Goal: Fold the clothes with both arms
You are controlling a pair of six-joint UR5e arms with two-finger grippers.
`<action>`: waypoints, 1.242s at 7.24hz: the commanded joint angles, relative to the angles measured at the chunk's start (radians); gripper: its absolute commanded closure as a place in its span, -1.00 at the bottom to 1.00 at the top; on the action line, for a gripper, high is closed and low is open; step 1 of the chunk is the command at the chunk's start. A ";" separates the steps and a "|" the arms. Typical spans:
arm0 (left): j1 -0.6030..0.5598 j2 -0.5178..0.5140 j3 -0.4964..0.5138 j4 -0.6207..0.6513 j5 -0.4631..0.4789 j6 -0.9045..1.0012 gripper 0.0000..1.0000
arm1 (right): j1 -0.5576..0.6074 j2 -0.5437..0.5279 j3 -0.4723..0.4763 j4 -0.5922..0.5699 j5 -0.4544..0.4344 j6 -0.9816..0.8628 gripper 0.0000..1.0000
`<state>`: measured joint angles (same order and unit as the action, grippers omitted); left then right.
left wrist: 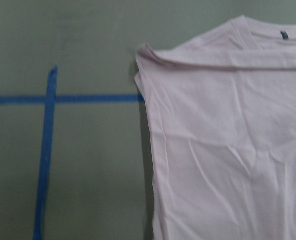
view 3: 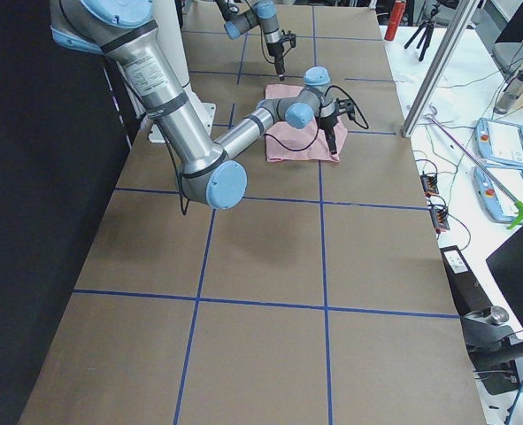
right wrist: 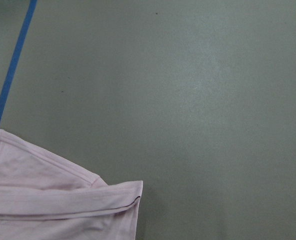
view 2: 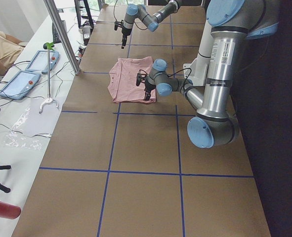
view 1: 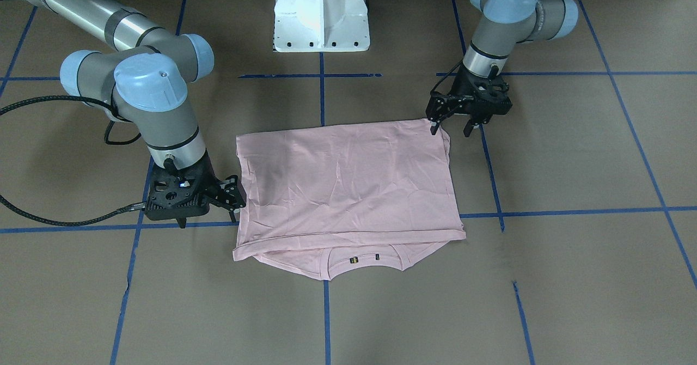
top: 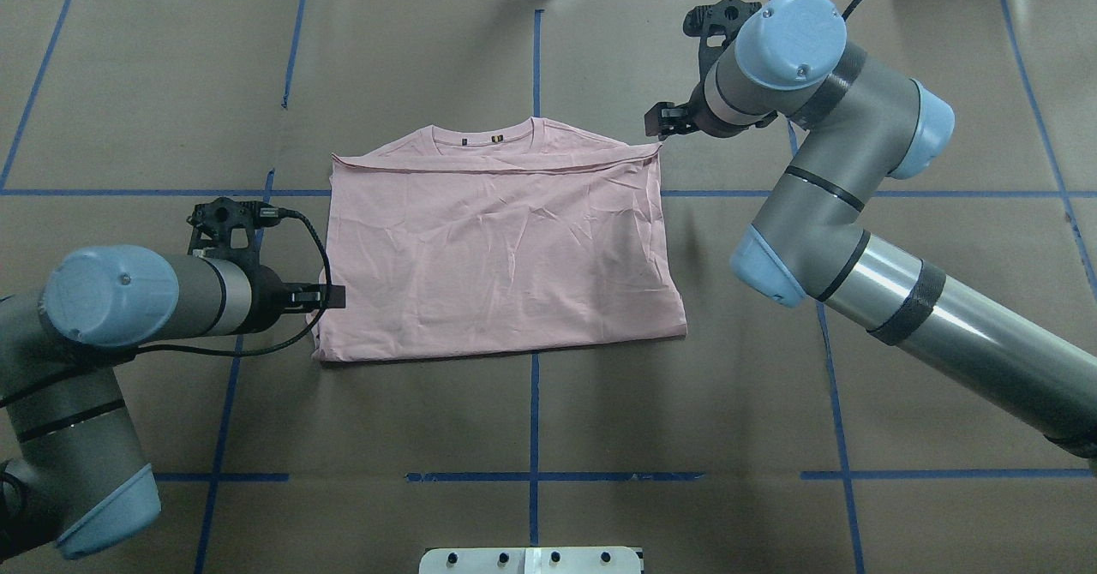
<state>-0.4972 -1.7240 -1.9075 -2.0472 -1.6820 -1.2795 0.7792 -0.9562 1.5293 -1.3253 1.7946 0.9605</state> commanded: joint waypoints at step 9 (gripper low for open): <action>0.092 0.015 0.016 0.012 0.044 -0.050 1.00 | 0.000 -0.015 -0.001 0.011 -0.004 0.000 -1.00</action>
<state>-0.4043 -1.7101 -1.8918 -2.0356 -1.6383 -1.3313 0.7793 -0.9702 1.5292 -1.3154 1.7902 0.9605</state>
